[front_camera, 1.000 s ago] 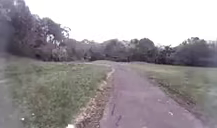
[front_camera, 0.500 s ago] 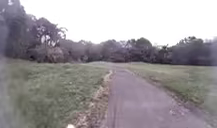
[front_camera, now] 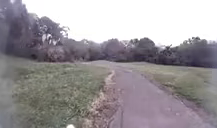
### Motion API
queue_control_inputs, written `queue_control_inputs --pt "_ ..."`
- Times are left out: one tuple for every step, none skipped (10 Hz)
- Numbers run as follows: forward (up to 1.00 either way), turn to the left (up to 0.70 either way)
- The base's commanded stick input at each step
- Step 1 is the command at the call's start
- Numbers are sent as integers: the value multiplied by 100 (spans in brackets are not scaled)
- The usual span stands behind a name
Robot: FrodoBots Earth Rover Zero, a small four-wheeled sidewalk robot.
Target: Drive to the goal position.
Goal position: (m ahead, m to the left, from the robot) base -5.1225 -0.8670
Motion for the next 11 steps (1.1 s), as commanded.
queue_control_inputs --pt "85 -31" --pt "85 -34" --pt "85 -34" --pt "85 -34" --pt "85 -34" --pt "85 -34" --pt "85 -34" --pt "85 -34" --pt "85 -34" --pt "85 -34" --pt "85 -34"
